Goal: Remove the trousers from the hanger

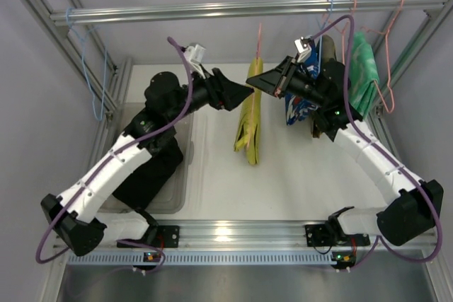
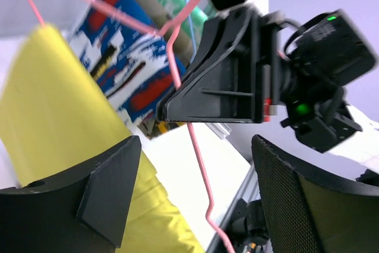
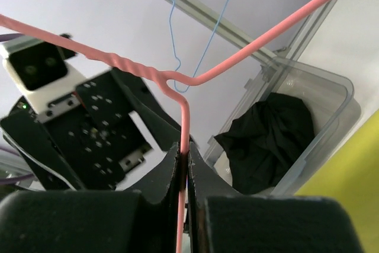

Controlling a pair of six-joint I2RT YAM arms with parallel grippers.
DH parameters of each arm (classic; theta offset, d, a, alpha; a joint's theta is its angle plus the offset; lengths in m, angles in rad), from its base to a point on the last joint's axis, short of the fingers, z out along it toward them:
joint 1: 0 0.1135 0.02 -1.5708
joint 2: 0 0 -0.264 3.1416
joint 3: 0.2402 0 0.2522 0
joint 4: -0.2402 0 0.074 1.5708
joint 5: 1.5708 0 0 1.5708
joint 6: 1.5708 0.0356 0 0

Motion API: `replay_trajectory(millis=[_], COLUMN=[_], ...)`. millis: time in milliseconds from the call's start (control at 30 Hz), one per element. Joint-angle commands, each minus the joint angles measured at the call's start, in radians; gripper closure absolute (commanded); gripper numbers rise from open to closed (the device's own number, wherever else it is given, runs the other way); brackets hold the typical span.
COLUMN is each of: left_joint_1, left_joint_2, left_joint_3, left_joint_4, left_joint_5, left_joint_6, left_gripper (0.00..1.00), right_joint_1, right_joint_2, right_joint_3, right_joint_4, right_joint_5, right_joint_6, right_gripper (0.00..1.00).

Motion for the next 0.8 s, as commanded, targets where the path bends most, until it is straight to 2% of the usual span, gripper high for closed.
replay_trajectory(millis=[0, 167, 300, 333, 400, 567, 767], left_joint_1=[0.042, 0.102, 0.133, 0.133, 0.133, 0.132, 0.11], left_joint_2=[-0.114, -0.253, -0.366, -0.392, -0.466, -0.537, -0.517], left_joint_3=[0.019, -0.004, -0.116, -0.198, -0.268, -0.452, -0.633], left_joint_4=[0.03, -0.143, -0.266, -0.266, -0.283, -0.22, 0.016], left_joint_5=[0.051, 0.037, 0.106, 0.103, 0.102, 0.081, 0.037], left_joint_6=[0.105, 0.404, 0.709, 0.74, 0.827, 0.921, 0.978], left_gripper=[0.19, 0.15, 0.11, 0.11, 0.11, 0.06, 0.01], right_joint_1=[-0.017, -0.022, -0.024, -0.024, -0.022, -0.021, -0.021], right_joint_2=[-0.071, -0.094, -0.102, -0.102, -0.102, -0.087, -0.077], right_joint_3=[0.057, 0.063, 0.104, 0.115, 0.159, 0.273, 0.351], right_joint_4=[0.131, 0.157, 0.174, 0.178, 0.184, 0.181, 0.141], right_joint_5=[-0.047, -0.075, -0.072, -0.067, -0.06, -0.026, -0.012], right_joint_6=[0.011, 0.028, 0.051, 0.06, 0.069, 0.092, 0.088], right_gripper=[1.0, 1.0, 1.0, 1.0, 1.0, 1.0, 1.0])
